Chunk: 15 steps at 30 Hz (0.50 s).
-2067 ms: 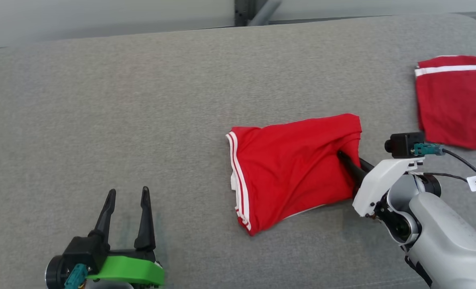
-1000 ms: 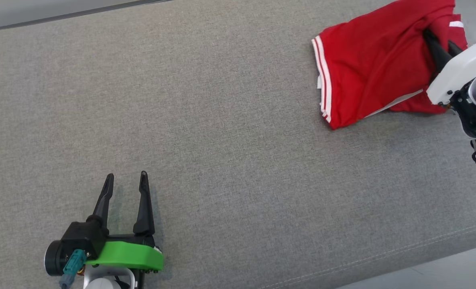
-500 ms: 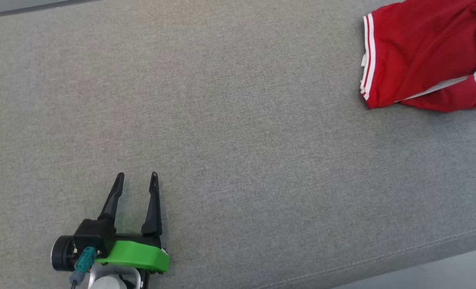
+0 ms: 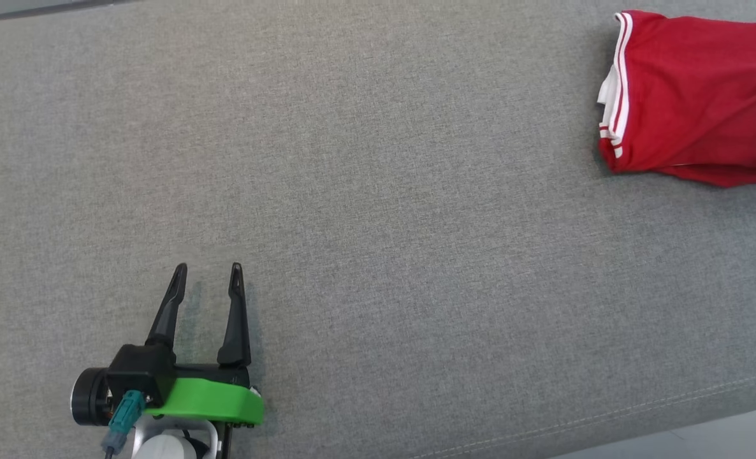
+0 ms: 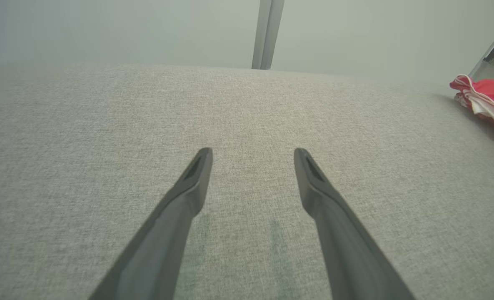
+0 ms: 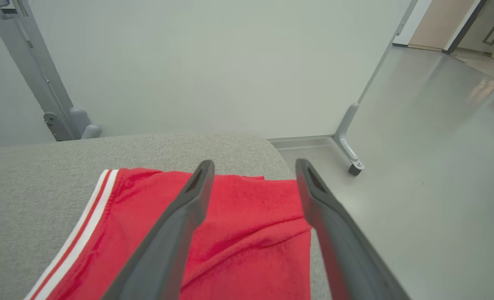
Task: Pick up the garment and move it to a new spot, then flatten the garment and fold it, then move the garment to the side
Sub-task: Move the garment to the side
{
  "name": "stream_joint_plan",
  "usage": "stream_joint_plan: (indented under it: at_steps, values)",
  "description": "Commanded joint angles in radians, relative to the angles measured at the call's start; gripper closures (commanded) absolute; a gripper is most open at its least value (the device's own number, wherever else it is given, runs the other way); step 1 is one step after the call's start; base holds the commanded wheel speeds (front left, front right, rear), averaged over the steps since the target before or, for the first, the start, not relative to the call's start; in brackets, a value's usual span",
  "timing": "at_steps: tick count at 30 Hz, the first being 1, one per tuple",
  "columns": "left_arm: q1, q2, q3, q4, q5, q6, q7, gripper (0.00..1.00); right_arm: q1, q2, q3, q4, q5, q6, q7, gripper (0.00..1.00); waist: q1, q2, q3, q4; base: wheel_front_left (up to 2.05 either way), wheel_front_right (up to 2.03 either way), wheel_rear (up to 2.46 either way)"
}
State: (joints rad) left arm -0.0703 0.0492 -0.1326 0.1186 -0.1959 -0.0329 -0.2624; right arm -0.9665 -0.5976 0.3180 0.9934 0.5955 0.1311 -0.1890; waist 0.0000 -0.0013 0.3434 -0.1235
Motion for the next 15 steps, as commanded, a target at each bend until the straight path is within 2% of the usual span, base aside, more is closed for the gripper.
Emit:
stream_joint_plan:
  at_steps: [1,6,13,15]
  values:
    - [0.002,0.003,0.004,-0.003,-0.001,0.006,-0.003,0.00,0.015,-0.001,-0.002,-0.005,-0.020,-0.001,-0.022,0.00,0.0000,0.0013,-0.018,-0.001,0.00,0.00,0.00]
    - [0.033,0.003,0.012,-0.013,-0.022,0.017,-0.003,0.00,0.084,0.030,-0.035,-0.102,-0.104,-0.001,-0.075,0.00,0.0000,0.0013,-0.077,0.006,0.00,0.00,0.00]
    - [0.090,0.003,0.016,-0.021,-0.054,0.043,-0.003,0.00,0.364,0.117,-0.158,-0.462,-0.264,-0.001,-0.076,0.00,0.0000,0.0013,-0.170,0.058,0.00,0.00,0.00]
    - [0.107,0.003,0.017,-0.021,-0.061,0.050,-0.003,0.00,0.456,0.166,-0.207,-0.539,-0.322,-0.001,-0.076,0.00,0.0000,0.0013,-0.195,0.079,0.00,0.00,0.00]
